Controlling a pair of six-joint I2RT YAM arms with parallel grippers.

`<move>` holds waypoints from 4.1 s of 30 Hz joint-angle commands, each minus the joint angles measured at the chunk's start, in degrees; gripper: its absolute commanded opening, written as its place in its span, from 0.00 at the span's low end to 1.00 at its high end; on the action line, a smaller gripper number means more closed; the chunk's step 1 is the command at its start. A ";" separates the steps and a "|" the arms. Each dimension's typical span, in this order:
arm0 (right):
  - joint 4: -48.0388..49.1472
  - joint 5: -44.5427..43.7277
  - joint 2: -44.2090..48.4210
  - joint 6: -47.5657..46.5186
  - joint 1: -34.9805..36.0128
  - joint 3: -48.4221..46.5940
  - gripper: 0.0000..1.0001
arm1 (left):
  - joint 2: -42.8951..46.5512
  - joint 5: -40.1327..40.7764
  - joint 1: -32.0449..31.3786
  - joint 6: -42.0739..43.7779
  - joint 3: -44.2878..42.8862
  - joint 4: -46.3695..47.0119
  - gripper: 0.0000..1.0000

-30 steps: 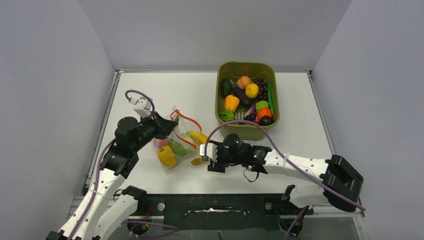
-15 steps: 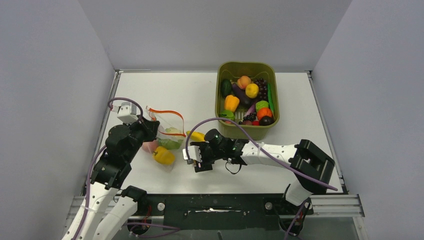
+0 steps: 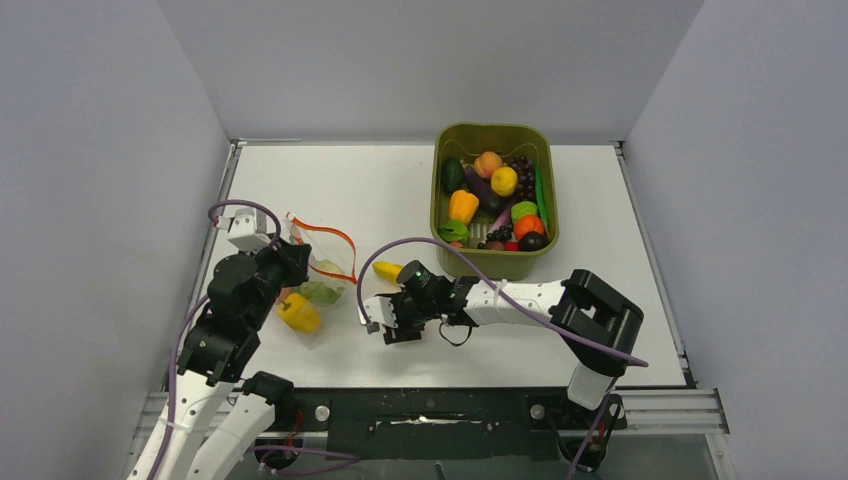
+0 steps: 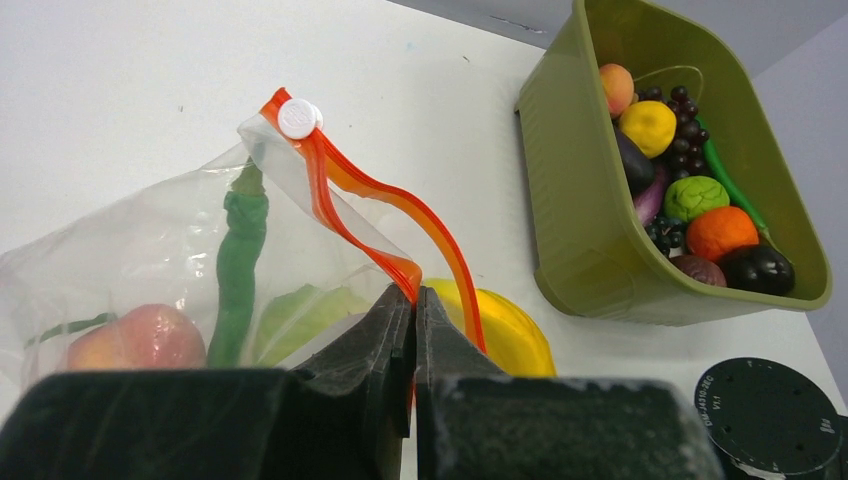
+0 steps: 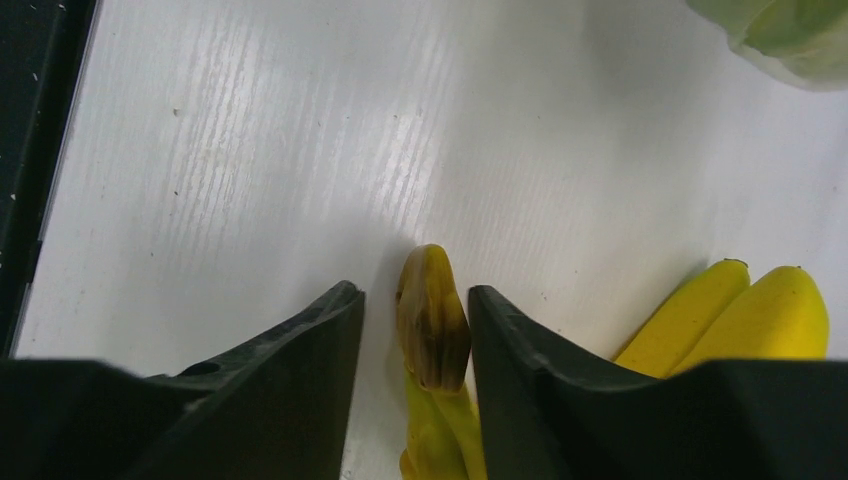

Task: Place the food in the zip-top bag and seal the zipper
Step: Pick up the fake fruit from the center of the board, then place the fake fruit in the zipper food storage bag.

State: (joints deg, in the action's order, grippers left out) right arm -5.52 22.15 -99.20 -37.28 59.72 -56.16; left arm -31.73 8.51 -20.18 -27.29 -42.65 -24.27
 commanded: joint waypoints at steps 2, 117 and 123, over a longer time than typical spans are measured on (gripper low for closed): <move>-0.56 3.22 2.30 0.42 0.14 -3.25 0.26 | 0.48 -5.36 0.04 2.15 -0.82 3.86 0.00; 66.24 32.04 23.49 52.15 -9.44 19.17 0.00 | 2.25 -66.71 -0.03 11.34 2.09 23.15 0.00; 44.29 27.84 26.23 35.95 -10.45 13.99 0.00 | 2.70 -69.84 -0.10 6.46 2.57 28.30 0.00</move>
State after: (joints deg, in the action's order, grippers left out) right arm 55.00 53.10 -74.67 14.96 50.30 -36.01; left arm -29.98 -56.45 -20.14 -17.58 -36.80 -3.05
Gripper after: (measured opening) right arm 0.173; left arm 0.013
